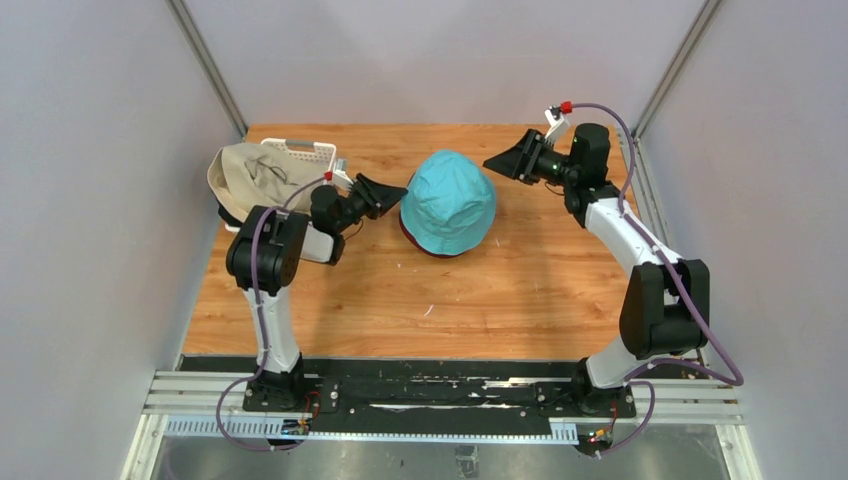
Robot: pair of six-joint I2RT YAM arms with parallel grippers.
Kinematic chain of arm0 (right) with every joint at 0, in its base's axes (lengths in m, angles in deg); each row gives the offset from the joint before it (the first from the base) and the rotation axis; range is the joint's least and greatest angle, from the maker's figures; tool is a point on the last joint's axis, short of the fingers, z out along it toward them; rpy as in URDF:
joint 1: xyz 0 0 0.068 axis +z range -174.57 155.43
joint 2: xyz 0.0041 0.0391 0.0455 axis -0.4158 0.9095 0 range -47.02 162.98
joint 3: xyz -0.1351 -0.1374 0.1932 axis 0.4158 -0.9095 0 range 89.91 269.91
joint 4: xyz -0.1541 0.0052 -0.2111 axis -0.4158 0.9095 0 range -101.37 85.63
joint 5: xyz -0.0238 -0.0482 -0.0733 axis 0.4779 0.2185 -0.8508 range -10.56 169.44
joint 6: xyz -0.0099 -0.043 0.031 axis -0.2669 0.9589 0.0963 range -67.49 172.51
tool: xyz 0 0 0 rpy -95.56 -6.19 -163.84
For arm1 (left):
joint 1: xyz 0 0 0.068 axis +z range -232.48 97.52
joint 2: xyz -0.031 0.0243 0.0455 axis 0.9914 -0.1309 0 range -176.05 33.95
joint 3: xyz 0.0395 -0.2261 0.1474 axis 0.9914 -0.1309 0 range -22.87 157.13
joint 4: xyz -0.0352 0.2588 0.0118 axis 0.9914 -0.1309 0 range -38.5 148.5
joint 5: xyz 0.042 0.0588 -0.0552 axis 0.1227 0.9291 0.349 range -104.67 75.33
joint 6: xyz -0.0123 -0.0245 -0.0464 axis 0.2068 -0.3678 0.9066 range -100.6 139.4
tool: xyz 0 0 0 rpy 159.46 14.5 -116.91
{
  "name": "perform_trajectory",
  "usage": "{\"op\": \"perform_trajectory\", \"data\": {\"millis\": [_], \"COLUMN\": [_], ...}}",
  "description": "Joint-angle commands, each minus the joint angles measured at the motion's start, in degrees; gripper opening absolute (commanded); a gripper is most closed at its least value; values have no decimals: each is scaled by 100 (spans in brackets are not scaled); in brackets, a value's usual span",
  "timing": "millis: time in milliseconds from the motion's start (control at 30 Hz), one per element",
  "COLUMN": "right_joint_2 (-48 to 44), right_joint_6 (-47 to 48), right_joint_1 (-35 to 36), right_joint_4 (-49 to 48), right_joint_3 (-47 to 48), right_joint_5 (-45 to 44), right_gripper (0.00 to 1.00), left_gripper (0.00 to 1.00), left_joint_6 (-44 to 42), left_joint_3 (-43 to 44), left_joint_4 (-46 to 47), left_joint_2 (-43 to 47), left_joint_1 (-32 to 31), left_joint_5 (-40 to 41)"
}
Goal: Stack the hats
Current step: Stack the hat on the hat.
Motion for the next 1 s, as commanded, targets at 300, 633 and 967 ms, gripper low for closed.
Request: {"op": "perform_trajectory", "data": {"millis": [300, 633, 967], "right_joint_2": [-53, -48, -49], "right_joint_6": [-50, -51, -65], "right_joint_1": [-90, -98, -98], "right_joint_4": [-193, -203, -216], "right_joint_3": [-57, -63, -76], "right_joint_5": [108, 112, 119], "right_gripper": [52, 52, 52], "left_gripper": [37, 22, 0], "left_joint_6": [1000, 1213, 1276], "left_joint_3": [-8, -14, -31], "left_joint_4": [1668, 2045, 2057], "left_joint_2": [-596, -762, -788], "left_joint_1": [37, 37, 69], "left_joint_5": [-364, -454, -366]}}
